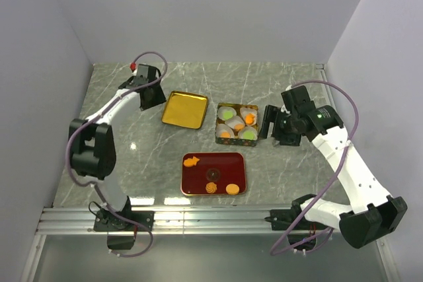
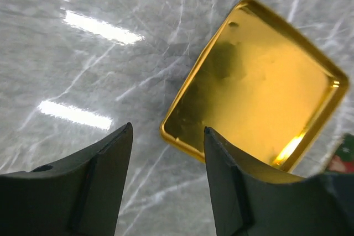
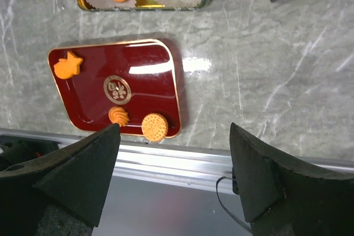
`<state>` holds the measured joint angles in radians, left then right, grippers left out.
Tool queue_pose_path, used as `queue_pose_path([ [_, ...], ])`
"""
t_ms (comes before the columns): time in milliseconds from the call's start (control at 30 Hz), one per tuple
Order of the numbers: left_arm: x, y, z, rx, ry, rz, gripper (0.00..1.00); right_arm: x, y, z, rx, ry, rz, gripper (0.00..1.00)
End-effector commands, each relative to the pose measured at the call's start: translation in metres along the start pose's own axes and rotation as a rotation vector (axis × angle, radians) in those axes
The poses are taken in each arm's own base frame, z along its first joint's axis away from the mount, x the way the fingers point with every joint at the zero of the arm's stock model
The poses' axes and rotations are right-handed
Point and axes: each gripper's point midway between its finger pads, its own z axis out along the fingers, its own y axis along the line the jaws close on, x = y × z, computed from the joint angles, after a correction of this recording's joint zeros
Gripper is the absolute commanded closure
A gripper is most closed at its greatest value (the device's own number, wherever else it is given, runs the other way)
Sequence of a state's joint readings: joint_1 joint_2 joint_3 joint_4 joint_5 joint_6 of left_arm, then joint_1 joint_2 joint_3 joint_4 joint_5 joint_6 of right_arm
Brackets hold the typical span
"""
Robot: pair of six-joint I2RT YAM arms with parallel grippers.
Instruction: Pack the cookies
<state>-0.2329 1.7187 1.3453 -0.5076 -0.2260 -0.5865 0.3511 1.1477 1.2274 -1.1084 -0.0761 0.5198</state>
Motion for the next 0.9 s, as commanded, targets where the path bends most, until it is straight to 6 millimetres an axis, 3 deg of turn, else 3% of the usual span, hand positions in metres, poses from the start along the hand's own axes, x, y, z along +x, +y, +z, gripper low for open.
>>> queue_pose_path([
  [0, -0.005, -0.021, 0.018, 0.089, 0.012, 0.028, 0.4, 0.002, -0.002, -0.019, -0.003, -0.021, -0.031, 0.14],
  [167, 0.021, -0.018, 0.052, 0.055, 0.102, 0.038, 0.42, 0.006, 0.0, -0.016, -0.013, -0.002, -0.018, 0.14],
  [333, 0.033, -0.013, 0.077, 0.006, 0.156, 0.051, 0.43, 0.003, -0.004, -0.017, 0.018, -0.002, -0.026, 0.14],
  [467, 0.028, -0.008, 0.087, -0.004, 0.166, 0.05, 0.45, 0.005, -0.004, -0.015, 0.016, 0.002, -0.012, 0.14],
  [600, 0.019, -0.002, 0.095, 0.017, 0.179, 0.032, 0.6, 0.008, -0.01, -0.013, 0.04, 0.001, -0.003, 0.14],
  [700, 0.02, 0.002, 0.101, 0.033, 0.206, 0.041, 0.66, 0.009, -0.011, -0.012, 0.042, 0.0, 0.003, 0.14],
  [867, 0.034, 0.006, 0.107, 0.048, 0.253, 0.07, 0.67, 0.009, -0.012, -0.012, 0.049, -0.001, 0.008, 0.14],
])
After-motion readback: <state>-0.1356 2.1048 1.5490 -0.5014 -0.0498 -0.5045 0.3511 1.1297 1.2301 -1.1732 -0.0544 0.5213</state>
